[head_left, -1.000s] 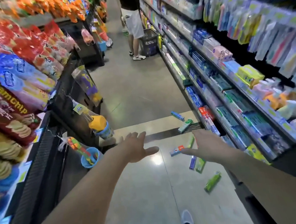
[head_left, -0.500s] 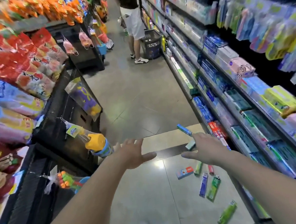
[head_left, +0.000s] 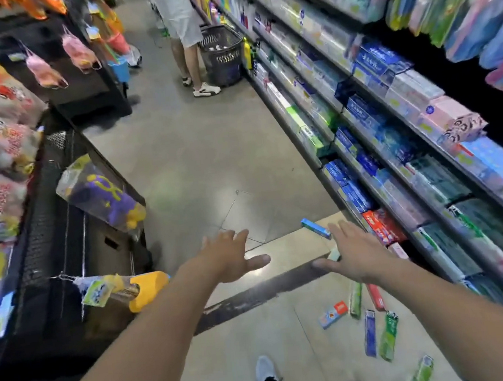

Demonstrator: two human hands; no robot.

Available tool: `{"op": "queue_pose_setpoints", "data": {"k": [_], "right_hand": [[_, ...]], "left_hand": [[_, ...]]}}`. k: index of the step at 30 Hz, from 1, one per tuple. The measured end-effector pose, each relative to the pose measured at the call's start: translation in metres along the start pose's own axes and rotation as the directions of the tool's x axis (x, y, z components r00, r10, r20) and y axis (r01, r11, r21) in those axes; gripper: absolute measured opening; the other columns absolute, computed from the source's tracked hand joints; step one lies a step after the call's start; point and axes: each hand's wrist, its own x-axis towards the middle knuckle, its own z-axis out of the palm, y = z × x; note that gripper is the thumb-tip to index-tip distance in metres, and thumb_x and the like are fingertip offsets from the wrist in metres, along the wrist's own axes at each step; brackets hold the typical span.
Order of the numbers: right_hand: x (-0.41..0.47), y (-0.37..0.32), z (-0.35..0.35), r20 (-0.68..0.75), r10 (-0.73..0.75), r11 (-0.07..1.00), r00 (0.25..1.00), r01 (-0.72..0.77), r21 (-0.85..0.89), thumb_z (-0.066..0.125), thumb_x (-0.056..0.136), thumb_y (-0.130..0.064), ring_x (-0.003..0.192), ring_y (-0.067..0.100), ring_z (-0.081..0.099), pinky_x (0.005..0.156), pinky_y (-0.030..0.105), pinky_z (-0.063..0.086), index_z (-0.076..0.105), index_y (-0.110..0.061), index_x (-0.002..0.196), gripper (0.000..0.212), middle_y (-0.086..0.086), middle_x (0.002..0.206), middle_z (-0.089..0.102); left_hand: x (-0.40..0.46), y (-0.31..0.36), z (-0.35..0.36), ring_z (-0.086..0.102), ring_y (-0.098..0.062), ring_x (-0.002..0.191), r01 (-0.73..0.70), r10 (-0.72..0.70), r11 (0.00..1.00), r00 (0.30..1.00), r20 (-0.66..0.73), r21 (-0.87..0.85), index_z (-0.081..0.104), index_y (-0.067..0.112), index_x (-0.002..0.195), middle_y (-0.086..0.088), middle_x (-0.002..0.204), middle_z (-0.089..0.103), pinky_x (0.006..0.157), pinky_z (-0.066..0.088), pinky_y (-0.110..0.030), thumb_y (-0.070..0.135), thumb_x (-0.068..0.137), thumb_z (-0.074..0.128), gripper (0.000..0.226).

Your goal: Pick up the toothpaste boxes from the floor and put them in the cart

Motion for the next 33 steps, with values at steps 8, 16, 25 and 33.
{"op": "queue_pose_setpoints", "data": {"k": [8, 16, 25, 33], "right_hand": [[0.087, 0.000, -0.027, 0.115, 0.139, 0.990, 0.984, -0.142, 0.010, 0.032, 0.078, -0.085, 0.151, 0.027, -0.005, 0.121, 0.044, 0.010, -0.003, -0.015, 0.156, 0.111, 0.011, 0.163, -0.007], [0.180, 0.049, -0.065, 0.222, 0.225, 0.941, 0.949, -0.271, 0.205, 0.037, 0.081, -0.081, 0.150, 0.025, -0.008, 0.118, 0.049, 0.010, -0.002, -0.022, 0.156, 0.104, 0.008, 0.163, -0.010], [0.247, 0.125, -0.107, 0.191, 0.365, 0.828, 0.911, -0.411, 0.381, 0.023, 0.060, -0.097, 0.151, 0.025, -0.003, 0.120, 0.049, 0.010, 0.003, -0.022, 0.156, 0.124, 0.009, 0.164, -0.005], [0.264, 0.177, -0.085, 0.223, 0.616, 0.588, 0.756, -0.629, 0.509, 0.019, 0.054, -0.101, 0.150, 0.023, 0.006, 0.120, 0.043, 0.012, 0.006, -0.021, 0.157, 0.131, 0.005, 0.164, 0.003]], "left_hand": [[0.111, -0.028, -0.066, 0.020, -0.030, 0.147, -0.084, 0.078, 0.992, 0.994, 0.072, 0.094, 0.010, 0.023, 0.157, -0.008, 0.161, 0.021, 0.118, 0.014, -0.054, 0.086, 0.081, 0.025, 0.100], [0.225, 0.017, -0.145, 0.009, -0.026, 0.151, -0.165, 0.138, 0.976, 0.974, 0.181, 0.141, 0.007, 0.027, 0.157, -0.005, 0.164, 0.010, 0.118, 0.014, -0.058, 0.082, 0.084, 0.029, 0.094], [0.347, 0.102, -0.222, 0.013, -0.026, 0.150, -0.383, 0.318, 0.886, 0.912, 0.258, 0.262, 0.010, 0.026, 0.157, -0.008, 0.163, 0.016, 0.117, 0.011, -0.060, 0.081, 0.083, 0.032, 0.095], [0.458, 0.177, -0.232, 0.013, -0.029, 0.150, -0.632, 0.458, 0.659, 0.767, 0.450, 0.407, 0.009, 0.025, 0.158, -0.010, 0.163, 0.014, 0.117, 0.012, -0.061, 0.083, 0.082, 0.030, 0.097]]}}
